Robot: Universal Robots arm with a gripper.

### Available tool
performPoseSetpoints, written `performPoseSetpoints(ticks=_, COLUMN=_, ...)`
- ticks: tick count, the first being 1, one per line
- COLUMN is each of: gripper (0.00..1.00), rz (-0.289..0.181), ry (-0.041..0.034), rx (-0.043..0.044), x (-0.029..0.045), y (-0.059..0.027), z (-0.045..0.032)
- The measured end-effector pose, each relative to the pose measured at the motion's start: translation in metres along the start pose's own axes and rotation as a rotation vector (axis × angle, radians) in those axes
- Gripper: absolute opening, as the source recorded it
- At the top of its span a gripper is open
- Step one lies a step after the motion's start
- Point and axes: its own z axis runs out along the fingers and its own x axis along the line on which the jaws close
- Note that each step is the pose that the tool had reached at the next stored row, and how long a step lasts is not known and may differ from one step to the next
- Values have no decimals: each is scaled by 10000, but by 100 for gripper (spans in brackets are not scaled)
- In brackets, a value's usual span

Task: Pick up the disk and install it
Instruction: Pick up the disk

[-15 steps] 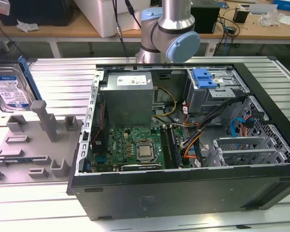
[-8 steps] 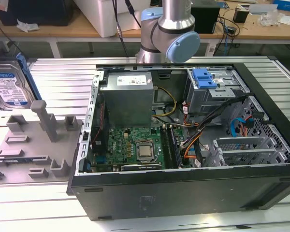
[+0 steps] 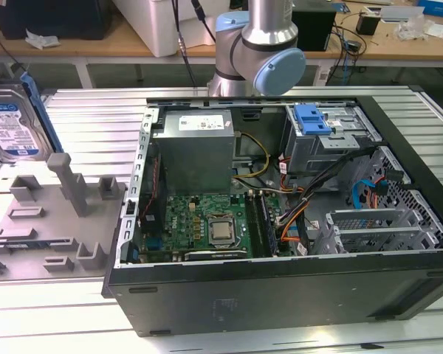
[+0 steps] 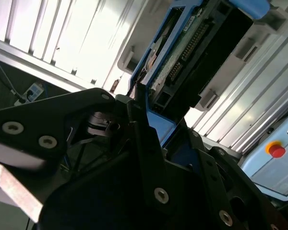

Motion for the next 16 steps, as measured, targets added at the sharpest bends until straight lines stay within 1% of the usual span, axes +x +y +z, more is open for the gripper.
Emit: performPoseSetpoints(ticks=16, gripper=36, rz=0, ry=29, rx=1, x=8, y=-5, z=-187)
